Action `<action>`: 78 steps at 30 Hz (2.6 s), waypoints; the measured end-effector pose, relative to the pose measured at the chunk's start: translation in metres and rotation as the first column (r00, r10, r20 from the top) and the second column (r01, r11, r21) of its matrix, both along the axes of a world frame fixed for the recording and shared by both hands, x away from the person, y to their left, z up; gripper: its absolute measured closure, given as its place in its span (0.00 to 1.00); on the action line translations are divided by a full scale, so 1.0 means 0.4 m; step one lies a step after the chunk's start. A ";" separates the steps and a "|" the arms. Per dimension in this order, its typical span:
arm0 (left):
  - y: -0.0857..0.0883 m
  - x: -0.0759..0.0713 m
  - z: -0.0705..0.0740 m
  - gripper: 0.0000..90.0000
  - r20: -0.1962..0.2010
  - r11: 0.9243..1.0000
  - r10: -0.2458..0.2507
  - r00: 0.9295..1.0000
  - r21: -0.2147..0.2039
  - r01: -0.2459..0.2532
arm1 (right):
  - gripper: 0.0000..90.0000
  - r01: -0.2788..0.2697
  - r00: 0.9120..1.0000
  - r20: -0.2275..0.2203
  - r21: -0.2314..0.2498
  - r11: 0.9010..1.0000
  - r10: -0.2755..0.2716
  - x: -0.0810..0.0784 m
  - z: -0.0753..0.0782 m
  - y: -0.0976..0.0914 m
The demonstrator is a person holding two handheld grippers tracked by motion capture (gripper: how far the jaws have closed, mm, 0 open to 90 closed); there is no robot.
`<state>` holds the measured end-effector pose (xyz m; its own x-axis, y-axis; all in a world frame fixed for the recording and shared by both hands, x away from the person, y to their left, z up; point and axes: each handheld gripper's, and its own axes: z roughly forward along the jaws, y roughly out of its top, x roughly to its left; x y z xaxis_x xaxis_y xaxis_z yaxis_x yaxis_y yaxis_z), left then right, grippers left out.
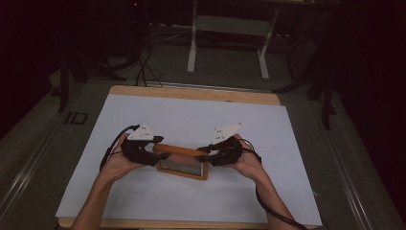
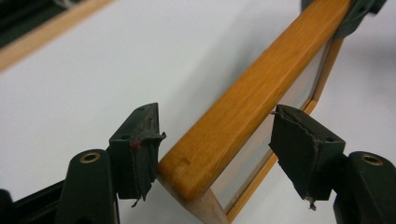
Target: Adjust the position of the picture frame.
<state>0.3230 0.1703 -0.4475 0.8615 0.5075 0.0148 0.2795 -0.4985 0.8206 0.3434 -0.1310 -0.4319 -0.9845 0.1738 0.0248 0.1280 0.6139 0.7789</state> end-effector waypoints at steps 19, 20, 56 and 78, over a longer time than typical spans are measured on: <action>-0.130 -0.012 0.059 0.64 0.074 0.968 -0.208 0.975 0.157 0.195 | 0.77 -0.092 0.987 0.117 -0.136 0.986 0.109 -0.012 0.102 0.084; -0.127 -0.016 0.058 0.67 0.086 0.967 -0.210 0.974 0.168 0.194 | 0.76 -0.101 0.986 0.117 -0.132 0.986 0.117 -0.012 0.102 0.084; 0.043 -0.069 0.043 0.76 0.075 0.996 -0.073 0.995 0.054 0.069 | 0.50 0.170 0.979 -0.142 0.162 0.972 -0.147 0.060 -0.147 0.100; 0.007 -0.053 0.034 0.76 0.094 0.995 0.046 0.995 -0.090 -0.037 | 0.73 0.261 0.965 -0.079 0.199 0.945 -0.250 0.039 -0.094 0.016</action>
